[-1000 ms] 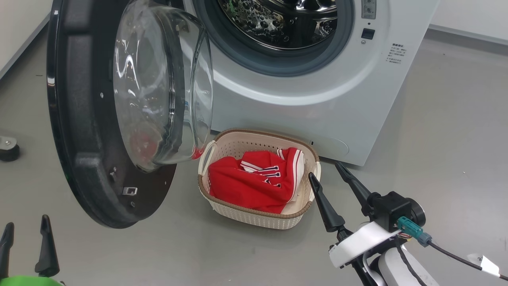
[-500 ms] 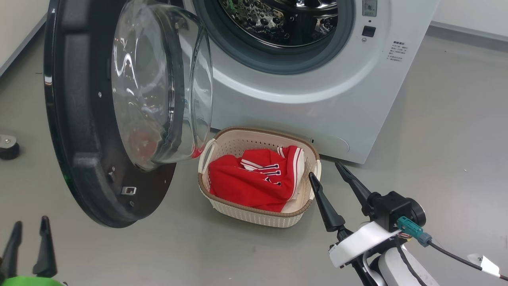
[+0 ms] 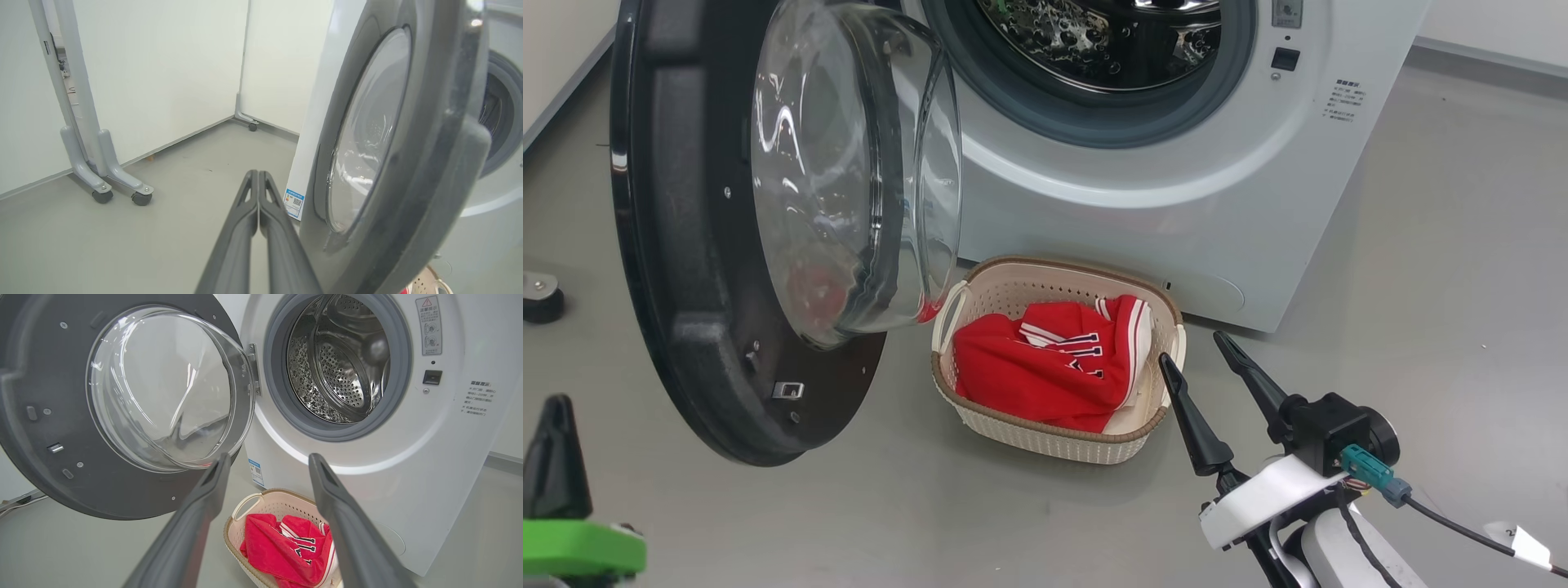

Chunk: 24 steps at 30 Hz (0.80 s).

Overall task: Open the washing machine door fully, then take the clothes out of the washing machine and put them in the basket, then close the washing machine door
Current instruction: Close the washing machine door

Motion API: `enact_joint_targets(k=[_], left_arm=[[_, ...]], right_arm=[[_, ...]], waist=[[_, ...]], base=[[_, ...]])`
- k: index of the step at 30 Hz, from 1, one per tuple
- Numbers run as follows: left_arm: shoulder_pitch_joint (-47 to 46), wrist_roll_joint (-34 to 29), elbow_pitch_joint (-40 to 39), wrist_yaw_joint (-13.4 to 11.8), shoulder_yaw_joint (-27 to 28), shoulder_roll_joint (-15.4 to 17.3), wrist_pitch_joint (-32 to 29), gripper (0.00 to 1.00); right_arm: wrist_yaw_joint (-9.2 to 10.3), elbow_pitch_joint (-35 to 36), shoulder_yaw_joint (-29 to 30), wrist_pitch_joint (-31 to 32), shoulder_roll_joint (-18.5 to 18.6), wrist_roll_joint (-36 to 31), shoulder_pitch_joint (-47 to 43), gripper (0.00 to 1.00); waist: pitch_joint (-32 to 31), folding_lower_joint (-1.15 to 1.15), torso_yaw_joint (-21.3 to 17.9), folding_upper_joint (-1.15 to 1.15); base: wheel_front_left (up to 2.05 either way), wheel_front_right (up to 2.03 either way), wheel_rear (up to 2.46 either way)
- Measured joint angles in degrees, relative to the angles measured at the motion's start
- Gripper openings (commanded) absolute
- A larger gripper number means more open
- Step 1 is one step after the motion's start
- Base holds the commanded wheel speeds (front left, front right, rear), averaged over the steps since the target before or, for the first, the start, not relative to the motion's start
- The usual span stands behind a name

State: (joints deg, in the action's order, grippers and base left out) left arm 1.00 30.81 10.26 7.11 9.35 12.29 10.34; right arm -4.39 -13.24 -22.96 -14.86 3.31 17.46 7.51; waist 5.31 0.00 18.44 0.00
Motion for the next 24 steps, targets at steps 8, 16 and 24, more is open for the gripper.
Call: enact_joint_targets(k=[8, 16, 24], left_arm=[[-5.9, 16.7, -0.5, 0.0, 3.7, -1.7, -6.2, 0.0], [-11.1, 38.6, 0.9, 0.0, 9.5, -6.4, -18.4, 0.0], [-13.4, 54.4, 2.8, -5.2, 14.0, -9.0, -30.0, 0.0]], right_arm=[[0.0, 0.0, -0.1, 0.0, 0.0, 0.0, 0.0, 1.0], [0.01, 0.0, -0.2, 0.0, 0.0, 0.0, 0.0, 1.0], [0.44, 0.3, -0.7, 0.0, 0.0, 0.0, 0.2, 1.0]], waist=[[0.2, 0.0, 0.1, 0.0], [0.6, 0.0, -0.2, 0.0], [1.7, 0.0, -0.6, 0.0]], base=[[0.0, 0.0, 0.0], [0.0, 0.0, 0.0], [0.0, 0.0, 0.0]])
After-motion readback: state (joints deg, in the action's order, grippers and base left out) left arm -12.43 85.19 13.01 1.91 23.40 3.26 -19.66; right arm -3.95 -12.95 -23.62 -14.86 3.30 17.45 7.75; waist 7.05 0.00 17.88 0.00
